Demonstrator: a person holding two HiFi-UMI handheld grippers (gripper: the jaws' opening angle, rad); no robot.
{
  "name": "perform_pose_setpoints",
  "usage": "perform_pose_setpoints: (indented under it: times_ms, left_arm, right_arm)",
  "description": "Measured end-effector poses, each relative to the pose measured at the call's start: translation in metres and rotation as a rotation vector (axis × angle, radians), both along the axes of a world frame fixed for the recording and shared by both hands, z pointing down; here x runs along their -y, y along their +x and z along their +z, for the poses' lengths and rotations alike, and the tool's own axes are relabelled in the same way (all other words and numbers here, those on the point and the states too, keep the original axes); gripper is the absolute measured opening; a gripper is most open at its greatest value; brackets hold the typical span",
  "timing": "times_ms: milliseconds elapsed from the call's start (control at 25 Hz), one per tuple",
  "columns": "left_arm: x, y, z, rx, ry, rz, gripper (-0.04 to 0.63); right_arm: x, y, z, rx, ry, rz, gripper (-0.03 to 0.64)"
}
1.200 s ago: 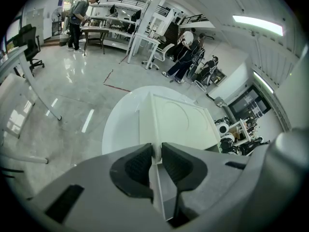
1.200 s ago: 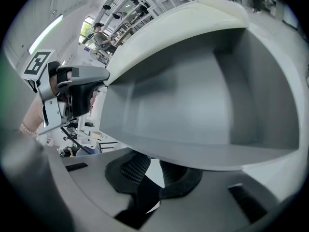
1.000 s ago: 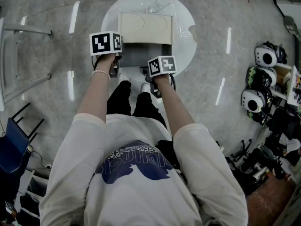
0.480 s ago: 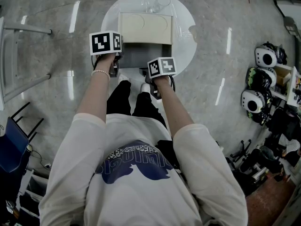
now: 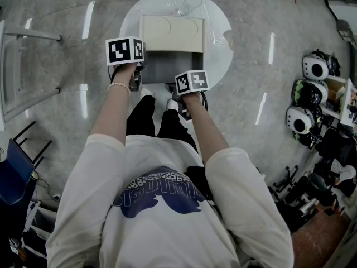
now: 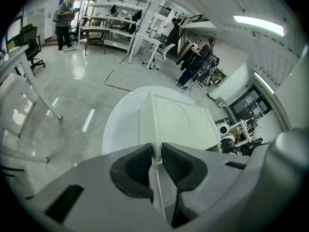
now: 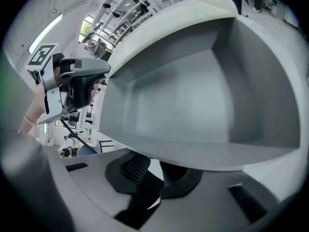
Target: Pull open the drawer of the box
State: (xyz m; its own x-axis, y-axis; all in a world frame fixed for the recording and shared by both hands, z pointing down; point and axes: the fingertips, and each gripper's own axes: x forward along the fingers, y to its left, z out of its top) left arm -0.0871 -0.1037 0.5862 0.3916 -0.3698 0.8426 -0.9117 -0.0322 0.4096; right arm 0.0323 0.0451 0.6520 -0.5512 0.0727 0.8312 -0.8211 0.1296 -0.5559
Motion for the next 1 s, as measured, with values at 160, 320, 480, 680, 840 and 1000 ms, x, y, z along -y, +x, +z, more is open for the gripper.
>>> perform_pose_setpoints:
  times_ms: [160,320,480,680,840,1000]
  left_arm:
    - [0.0000,-0.0002,-0.0004,0.000,0.000,0.000,0.074]
    - [0.0003,-0.0003,0.0005,0.001,0.001,0.000,0.074]
    - [0.0000,0.0007,0.0000,0.003,0.001,0.000,0.074]
    - [-0.0005,0.0007,-0.0009,0.003,0.000,0.000,0.074]
    - [-0.0003,0.0004,0.0005,0.004,0.003,0.000,0.074]
    - [-0.0007,0.0006,-0.0006,0.010,0.004,-0.001,0.074]
  right_arm:
    - [-0.0003,-0.0012,-0.0007,0.004,0.002,0.002,0.054]
    - [-0.0004,-0.0011,0.0009,0.002,-0.001,0.005,0.054]
    - [0.0001,0.0004,0.0022,0.001,-0.001,0.008,0.054]
    - [-0.0001,0.0018,0.0033,-0.005,-0.007,0.011,0.054]
    - [0.0004,0.0016,0.0055,-0.003,-0.006,0.011,0.054]
    - [0.0004,0.0014,0.0042,-0.001,0.001,0.012,0.056]
